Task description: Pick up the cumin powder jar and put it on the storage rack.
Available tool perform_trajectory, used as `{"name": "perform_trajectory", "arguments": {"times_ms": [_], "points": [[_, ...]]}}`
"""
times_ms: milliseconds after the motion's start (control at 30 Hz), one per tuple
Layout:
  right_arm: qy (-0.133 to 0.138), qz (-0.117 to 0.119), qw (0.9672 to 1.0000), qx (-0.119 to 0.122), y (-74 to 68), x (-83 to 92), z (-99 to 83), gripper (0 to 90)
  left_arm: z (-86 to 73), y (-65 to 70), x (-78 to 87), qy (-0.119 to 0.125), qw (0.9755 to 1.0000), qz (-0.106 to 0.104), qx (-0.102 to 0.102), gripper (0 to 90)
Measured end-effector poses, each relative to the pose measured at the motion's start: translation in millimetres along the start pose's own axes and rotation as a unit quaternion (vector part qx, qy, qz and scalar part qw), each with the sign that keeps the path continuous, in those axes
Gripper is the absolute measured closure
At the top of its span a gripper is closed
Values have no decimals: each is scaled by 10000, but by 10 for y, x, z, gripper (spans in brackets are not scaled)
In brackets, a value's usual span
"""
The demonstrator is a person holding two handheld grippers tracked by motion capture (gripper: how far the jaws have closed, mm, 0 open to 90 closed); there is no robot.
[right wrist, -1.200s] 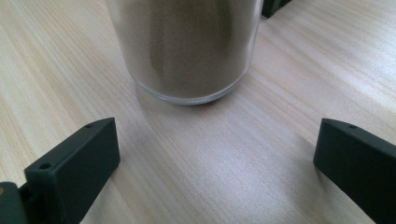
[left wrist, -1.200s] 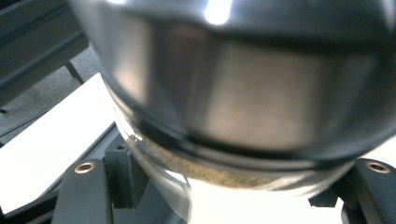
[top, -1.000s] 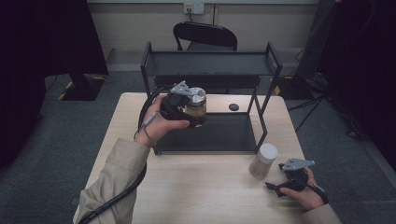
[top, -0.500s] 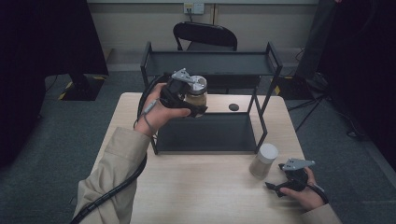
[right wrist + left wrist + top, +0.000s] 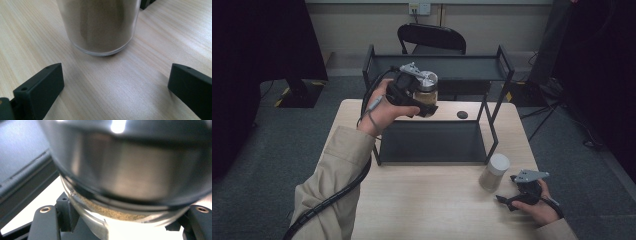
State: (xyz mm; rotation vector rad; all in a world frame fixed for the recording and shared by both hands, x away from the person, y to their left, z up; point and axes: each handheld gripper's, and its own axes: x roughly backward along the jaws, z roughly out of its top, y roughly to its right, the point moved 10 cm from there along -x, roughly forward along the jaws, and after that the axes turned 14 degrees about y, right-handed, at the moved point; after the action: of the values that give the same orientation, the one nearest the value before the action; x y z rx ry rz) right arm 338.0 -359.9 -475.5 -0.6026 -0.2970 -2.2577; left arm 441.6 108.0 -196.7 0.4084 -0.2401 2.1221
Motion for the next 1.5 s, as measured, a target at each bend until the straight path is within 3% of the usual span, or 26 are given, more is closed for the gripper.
{"name": "perform_trajectory", "arguments": {"times_ms": [633,1233,1500], "points": [[2,2,10000,1,0,0,0,0,372,-70,34,50,9997,226,84,305],[2,15,10000,8,4,1,-1,0,519,-240,-12,27,9974,673,241,304],[3,14,10000,8,4,1,-1,0,555,-339,-43,16,9952,917,346,305]]}}
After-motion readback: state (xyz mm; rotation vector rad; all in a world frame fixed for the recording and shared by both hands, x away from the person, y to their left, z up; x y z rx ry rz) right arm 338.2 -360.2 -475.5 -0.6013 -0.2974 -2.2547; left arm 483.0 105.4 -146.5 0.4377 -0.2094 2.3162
